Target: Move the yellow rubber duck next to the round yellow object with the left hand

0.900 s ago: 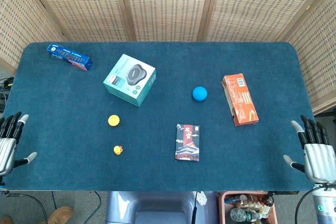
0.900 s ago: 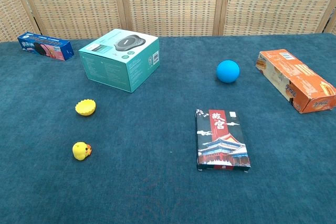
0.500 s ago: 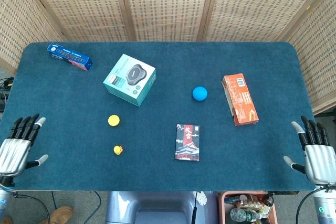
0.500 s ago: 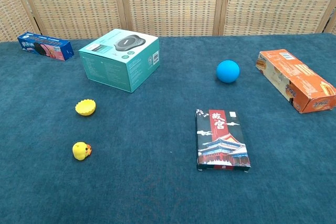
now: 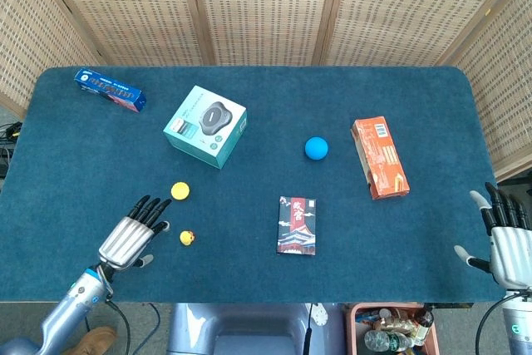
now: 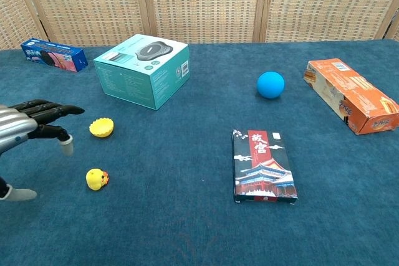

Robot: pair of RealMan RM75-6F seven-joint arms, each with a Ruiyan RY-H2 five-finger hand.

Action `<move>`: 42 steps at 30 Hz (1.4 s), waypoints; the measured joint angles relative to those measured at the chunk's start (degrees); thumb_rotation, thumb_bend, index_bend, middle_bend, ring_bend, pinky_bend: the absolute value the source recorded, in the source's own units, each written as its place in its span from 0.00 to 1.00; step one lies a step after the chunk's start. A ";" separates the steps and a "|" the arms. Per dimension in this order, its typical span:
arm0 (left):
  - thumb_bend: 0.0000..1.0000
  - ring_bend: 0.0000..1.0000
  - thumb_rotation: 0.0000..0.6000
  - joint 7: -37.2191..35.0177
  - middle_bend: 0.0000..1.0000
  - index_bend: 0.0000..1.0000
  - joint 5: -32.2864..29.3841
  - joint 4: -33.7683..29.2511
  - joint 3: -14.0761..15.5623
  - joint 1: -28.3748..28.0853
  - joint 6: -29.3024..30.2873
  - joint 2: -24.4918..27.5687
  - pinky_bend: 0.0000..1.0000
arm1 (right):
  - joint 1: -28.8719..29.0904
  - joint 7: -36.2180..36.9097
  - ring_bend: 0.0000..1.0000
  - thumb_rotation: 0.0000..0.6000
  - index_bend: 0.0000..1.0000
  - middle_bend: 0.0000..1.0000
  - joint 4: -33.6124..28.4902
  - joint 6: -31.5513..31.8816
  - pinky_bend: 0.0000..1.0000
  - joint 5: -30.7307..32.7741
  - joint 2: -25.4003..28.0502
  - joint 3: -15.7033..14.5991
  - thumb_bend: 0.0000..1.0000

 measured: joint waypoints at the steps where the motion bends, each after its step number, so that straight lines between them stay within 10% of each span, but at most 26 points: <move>1: 0.16 0.00 1.00 0.45 0.00 0.37 -0.70 0.23 -0.36 -0.40 -0.39 -0.58 0.00 | -0.01 0.05 0.00 1.00 0.00 0.00 0.04 -0.07 0.00 0.11 0.01 0.02 0.00; 42: 0.31 0.00 1.00 11.04 0.00 0.53 -14.35 1.73 -1.59 -9.60 -8.99 -8.37 0.00 | 0.37 2.08 0.00 1.00 0.00 0.00 0.84 -2.00 0.00 2.59 0.25 0.94 0.00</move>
